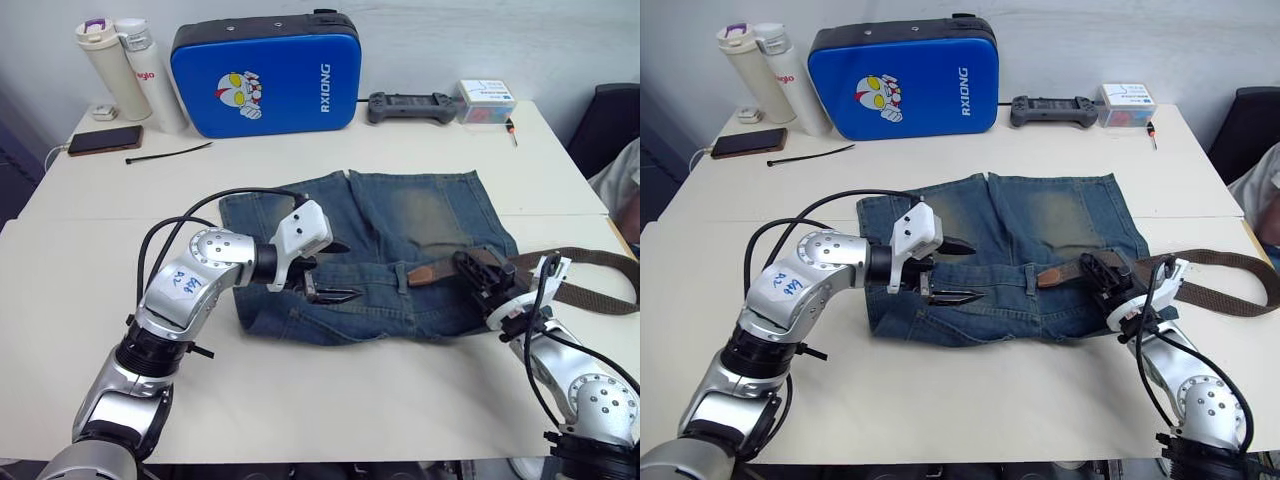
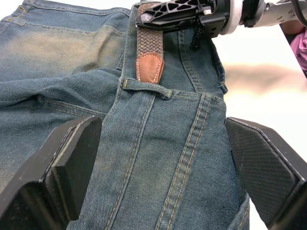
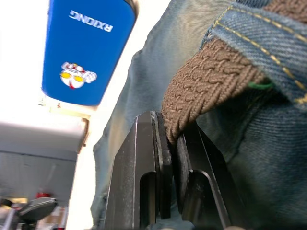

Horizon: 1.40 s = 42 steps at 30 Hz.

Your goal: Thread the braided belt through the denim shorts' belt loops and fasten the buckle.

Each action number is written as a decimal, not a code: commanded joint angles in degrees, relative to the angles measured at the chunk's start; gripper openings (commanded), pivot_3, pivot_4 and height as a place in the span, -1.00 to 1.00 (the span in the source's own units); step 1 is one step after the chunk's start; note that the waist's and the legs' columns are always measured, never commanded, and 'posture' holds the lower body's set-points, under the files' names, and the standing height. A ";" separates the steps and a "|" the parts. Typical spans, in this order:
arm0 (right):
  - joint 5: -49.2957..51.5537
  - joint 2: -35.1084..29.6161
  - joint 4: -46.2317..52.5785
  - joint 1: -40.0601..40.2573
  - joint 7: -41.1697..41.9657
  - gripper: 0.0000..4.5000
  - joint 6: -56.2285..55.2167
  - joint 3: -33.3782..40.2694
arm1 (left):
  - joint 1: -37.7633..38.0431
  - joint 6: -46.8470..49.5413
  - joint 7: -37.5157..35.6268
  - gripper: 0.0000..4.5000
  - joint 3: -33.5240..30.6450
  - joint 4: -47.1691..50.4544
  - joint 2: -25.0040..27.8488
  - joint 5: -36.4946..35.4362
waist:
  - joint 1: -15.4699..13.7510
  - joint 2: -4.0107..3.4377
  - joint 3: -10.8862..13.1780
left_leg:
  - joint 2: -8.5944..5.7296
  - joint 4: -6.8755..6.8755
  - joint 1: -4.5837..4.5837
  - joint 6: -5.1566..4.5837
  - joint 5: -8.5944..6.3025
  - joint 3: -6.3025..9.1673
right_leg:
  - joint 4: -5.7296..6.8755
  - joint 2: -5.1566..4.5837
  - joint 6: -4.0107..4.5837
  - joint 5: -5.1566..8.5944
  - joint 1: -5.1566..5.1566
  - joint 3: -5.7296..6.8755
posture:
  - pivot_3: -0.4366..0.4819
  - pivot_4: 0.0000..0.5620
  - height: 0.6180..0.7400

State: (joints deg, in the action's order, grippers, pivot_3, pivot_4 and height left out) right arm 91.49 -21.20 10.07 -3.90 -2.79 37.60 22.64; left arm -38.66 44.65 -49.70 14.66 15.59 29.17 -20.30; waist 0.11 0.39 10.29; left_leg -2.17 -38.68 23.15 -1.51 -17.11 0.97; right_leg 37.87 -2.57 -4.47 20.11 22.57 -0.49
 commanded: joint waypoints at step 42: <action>-20.89 8.93 -3.97 -0.78 13.15 -0.99 -7.86 2.04 | -1.09 2.14 0.99 1.00 -3.32 3.55 4.54 -2.14 | 0.03 0.15 -0.11 | -0.05 0.45 -0.23 0.17 0.18 -0.01 | -0.06 -0.05 0.01 -0.01 -0.05 -0.02 | -0.05 -0.47 1.00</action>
State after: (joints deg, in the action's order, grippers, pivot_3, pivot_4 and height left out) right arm 72.31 -12.90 6.91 -5.48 11.36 31.35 22.89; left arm -38.74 46.90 -49.00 11.87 17.40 33.89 -22.15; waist 0.14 0.54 10.18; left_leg -2.22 -38.23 22.88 -1.34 -16.93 0.96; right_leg 37.81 -2.62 -4.46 20.11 22.50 -0.52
